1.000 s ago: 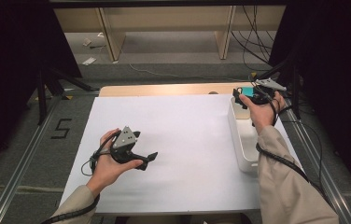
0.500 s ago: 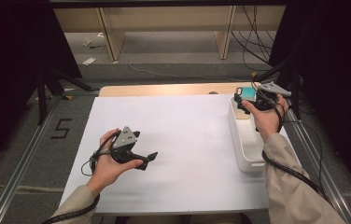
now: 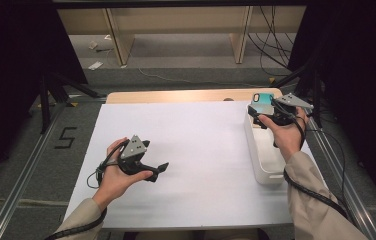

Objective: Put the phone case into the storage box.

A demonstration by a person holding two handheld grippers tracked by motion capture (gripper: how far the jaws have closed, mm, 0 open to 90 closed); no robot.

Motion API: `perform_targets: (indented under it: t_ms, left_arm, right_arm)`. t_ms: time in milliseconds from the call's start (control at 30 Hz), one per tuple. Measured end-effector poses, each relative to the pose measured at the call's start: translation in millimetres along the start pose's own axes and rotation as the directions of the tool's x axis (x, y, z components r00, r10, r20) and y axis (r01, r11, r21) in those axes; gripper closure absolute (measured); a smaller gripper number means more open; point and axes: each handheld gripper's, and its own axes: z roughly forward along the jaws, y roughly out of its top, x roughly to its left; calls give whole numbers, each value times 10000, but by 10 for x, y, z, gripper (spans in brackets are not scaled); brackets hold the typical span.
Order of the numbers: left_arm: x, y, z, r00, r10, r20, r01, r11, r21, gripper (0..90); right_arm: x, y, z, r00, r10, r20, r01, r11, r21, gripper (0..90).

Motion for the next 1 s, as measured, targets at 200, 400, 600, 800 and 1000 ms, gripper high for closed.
perform_targets:
  t_ms: [200,400,600,800,1000]
  left_arm:
    - [3,2,-3,10000,-3,-9,3,10000,-11,13]
    - [4,1,0,10000,-3,-33,3,10000,2,13]
    - [6,-2,2,10000,-9,-33,9,10000,17,13]
    - [8,-1,1,10000,-27,-48,27,10000,3,13]
    - [10,9,-12,10000,-31,-59,31,10000,-47,13]
  right_arm:
    - [43,-17,-54,9997,4,-256,-5,10000,-6,62]
    - [99,-24,-116,9984,-190,-539,190,9998,-8,80]
    - [134,-59,-170,9969,-260,-743,265,9996,63,102]
    - [194,-76,-216,9939,-306,-1060,317,9995,87,109]
    - [251,-87,-294,9908,-371,-1304,371,9993,-22,139]
